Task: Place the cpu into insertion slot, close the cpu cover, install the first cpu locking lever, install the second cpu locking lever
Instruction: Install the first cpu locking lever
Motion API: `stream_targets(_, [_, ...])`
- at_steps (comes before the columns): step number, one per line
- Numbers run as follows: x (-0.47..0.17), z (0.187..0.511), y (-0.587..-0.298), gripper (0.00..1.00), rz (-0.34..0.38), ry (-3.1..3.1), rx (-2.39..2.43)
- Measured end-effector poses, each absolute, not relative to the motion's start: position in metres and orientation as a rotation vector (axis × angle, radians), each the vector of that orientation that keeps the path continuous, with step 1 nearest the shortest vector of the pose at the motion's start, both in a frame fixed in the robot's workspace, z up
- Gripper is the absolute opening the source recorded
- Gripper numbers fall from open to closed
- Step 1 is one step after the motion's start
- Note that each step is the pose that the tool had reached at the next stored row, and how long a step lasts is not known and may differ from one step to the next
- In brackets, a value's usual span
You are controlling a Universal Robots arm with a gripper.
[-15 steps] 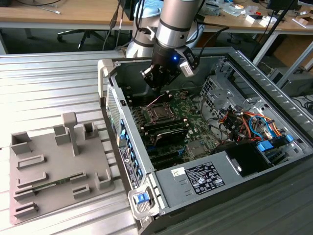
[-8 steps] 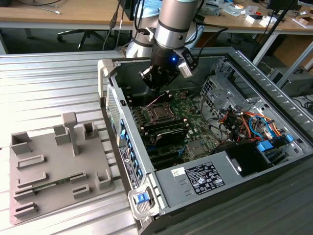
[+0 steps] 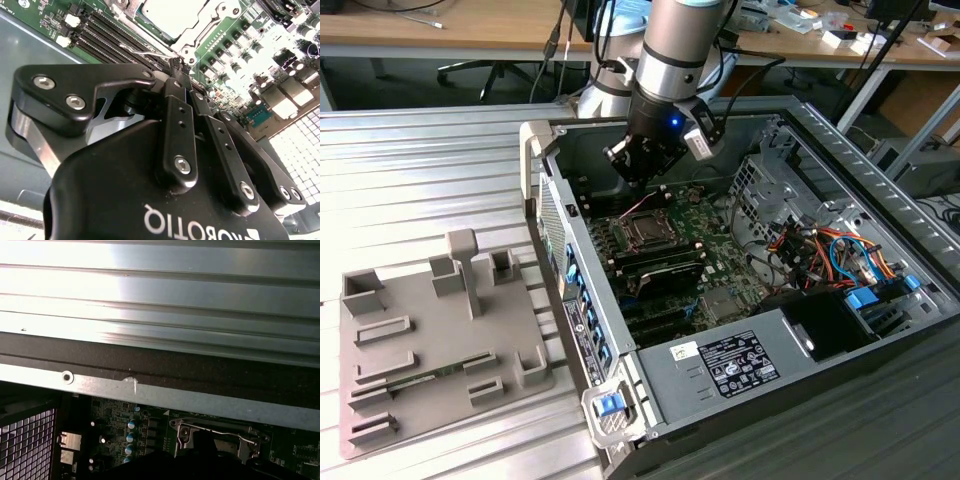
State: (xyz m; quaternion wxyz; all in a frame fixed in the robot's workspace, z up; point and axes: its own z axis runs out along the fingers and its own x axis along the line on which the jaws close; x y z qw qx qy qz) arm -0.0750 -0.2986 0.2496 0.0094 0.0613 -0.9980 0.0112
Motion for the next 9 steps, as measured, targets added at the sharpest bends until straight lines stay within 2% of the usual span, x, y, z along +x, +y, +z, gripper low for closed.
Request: stream_targets(9, [-0.081, 0.2477, -0.2986, 0.11, 0.035, -3.117, 0.191])
